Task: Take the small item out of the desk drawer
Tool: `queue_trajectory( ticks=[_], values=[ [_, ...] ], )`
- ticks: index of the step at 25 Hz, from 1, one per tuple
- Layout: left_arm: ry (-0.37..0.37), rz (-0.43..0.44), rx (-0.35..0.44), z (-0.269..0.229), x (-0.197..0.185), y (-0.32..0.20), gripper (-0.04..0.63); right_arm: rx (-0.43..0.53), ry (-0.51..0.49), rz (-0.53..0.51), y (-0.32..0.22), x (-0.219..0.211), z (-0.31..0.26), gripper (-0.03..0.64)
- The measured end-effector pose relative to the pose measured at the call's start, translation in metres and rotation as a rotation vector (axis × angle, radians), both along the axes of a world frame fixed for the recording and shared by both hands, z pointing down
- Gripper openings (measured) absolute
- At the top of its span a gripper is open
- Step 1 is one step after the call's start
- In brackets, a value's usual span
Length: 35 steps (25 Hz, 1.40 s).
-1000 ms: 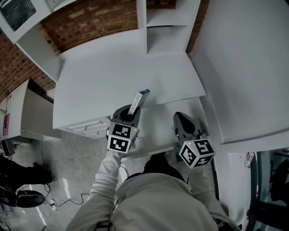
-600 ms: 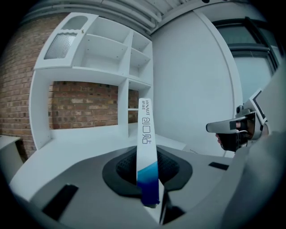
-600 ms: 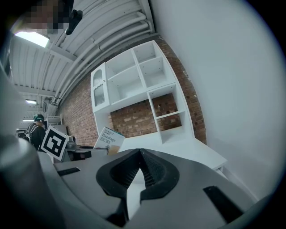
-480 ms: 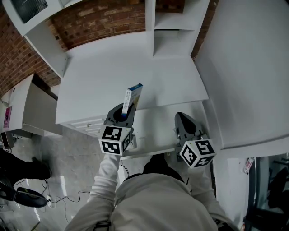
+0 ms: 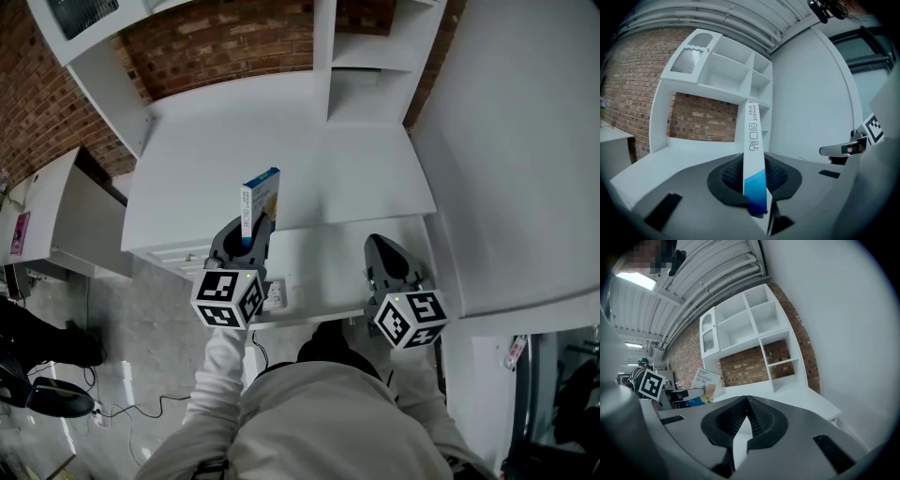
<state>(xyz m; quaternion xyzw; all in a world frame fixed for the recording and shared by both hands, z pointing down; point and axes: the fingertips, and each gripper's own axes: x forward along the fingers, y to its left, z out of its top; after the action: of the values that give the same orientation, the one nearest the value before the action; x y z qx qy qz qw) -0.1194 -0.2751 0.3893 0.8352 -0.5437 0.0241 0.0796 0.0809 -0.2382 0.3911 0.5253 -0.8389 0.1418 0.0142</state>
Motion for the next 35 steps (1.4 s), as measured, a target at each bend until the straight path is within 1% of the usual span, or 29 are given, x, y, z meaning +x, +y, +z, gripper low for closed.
queue_trajectory(
  ticks=[6, 13, 21, 35],
  values=[
    [0.039, -0.048, 0.031, -0.011, -0.020, 0.008, 0.074, 0.004, 0.008, -0.010, 0.004, -0.007, -0.004, 0.028],
    [0.082, -0.086, 0.059, -0.021, -0.034, 0.017, 0.074, 0.019, 0.023, -0.025, 0.006, -0.014, -0.009, 0.028],
    [0.100, -0.115, 0.074, -0.023, -0.043, 0.026, 0.074, 0.045, 0.043, -0.031, 0.006, -0.016, -0.011, 0.028],
    [0.129, -0.138, 0.093, -0.030, -0.053, 0.033, 0.074, 0.052, 0.056, -0.024, 0.007, -0.017, -0.014, 0.028]
  ],
)
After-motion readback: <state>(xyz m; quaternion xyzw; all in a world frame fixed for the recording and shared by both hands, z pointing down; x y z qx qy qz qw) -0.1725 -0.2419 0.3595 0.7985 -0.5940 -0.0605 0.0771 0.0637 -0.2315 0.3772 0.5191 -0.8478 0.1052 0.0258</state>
